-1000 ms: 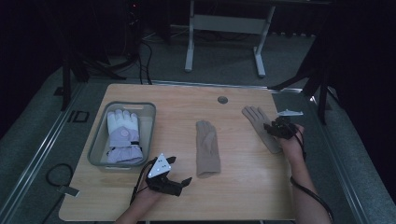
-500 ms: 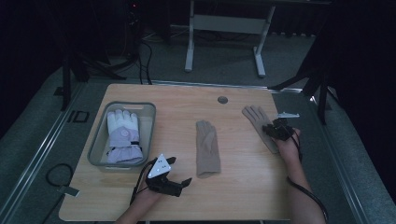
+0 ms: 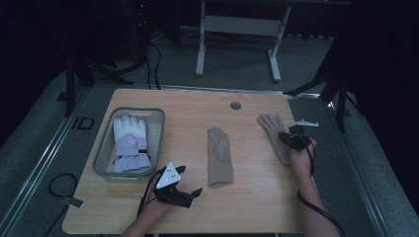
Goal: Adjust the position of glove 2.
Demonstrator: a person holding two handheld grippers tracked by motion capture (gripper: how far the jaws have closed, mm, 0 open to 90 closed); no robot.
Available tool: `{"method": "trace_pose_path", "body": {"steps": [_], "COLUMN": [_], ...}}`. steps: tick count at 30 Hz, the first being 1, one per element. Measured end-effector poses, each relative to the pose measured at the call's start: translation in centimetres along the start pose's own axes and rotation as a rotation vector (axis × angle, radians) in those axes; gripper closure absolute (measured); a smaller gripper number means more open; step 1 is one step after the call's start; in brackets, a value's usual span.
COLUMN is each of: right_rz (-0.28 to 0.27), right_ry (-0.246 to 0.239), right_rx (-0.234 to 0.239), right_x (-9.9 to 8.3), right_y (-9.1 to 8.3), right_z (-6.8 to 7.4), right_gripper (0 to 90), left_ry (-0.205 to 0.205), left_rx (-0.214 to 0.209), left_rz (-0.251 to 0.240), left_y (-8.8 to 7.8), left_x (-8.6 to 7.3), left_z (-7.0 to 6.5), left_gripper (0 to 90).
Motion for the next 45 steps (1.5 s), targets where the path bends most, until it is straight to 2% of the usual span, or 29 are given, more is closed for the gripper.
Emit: {"method": "trace_pose_path", "body": {"steps": [3,8,11,12,14,15,21,23,31,32,34,38,43,45], "right_rz": [-0.016,-0.053,-0.081,-0.081,-0.102,-0.103,-0.099,-0.090,-0.041,-0.014,0.009,0.005,0.003,-0.009], "right_ry": [0.031,0.084,0.100,0.100,0.115,0.135,0.156,0.174,0.149,0.125,0.133,0.131,0.152,0.139], "right_rx": [-0.009,-0.034,-0.057,-0.057,-0.079,-0.075,-0.089,-0.082,-0.122,-0.138,-0.132,-0.131,-0.097,-0.079], "right_x": [0.1,0.2,0.0,0.0,-0.5,-0.8,-2.6,-3.3,-6.0,-6.9,-7.7,-7.6,-7.4,-6.8], "right_y": [-1.2,-3.5,-5.0,-5.0,-6.6,-7.0,-8.6,-8.9,-8.7,-8.0,-7.3,-7.3,-7.5,-8.0], "right_z": [0.5,1.2,1.9,1.9,2.6,2.9,3.9,4.0,4.0,3.9,3.8,3.9,4.0,4.0], "right_gripper": [82.8,83.1,83.1,83.1,83.0,83.0,82.9,82.9,82.5,82.1,80.8,79.3,73.8,70.3], "left_ry": [-0.009,-0.001,0.006,0.006,0.007,0.006,0.019,0.016,0.021,0.020,0.024,0.023,0.027,0.024], "left_rx": [0.004,-0.001,-0.002,-0.002,0.000,-0.001,-0.006,-0.008,-0.012,-0.014,-0.015,-0.017,-0.021,-0.021], "left_rz": [-0.001,-0.002,-0.005,-0.005,-0.006,-0.006,-0.007,-0.008,-0.006,-0.005,-0.002,0.003,0.007,0.003], "left_y": [0.0,0.1,0.0,0.0,-0.1,0.0,0.0,-0.1,0.0,0.0,0.1,0.1,0.2,0.2], "left_x": [0.0,0.1,0.3,0.3,0.3,0.3,0.4,0.4,0.5,0.4,0.4,0.3,0.2,0.2], "left_z": [0.1,-0.2,-0.3,-0.3,-0.2,-0.2,-0.5,-0.5,-0.6,-0.7,-0.7,-0.7,-0.7,-0.7], "left_gripper": [1.9,1.9,1.9,1.9,1.9,1.9,1.9,1.9,1.9,1.9,1.9,1.9,1.9,1.9]}}
Point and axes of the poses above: each handheld gripper's, and its own axes: y roughly forward along the jaws, x roughly out of its top, z roughly to its left, the point moved 9 cm from there along y, roughly forward along the jaws, and after that the axes turned 7 degrees about -z, right-handed, at the moved point
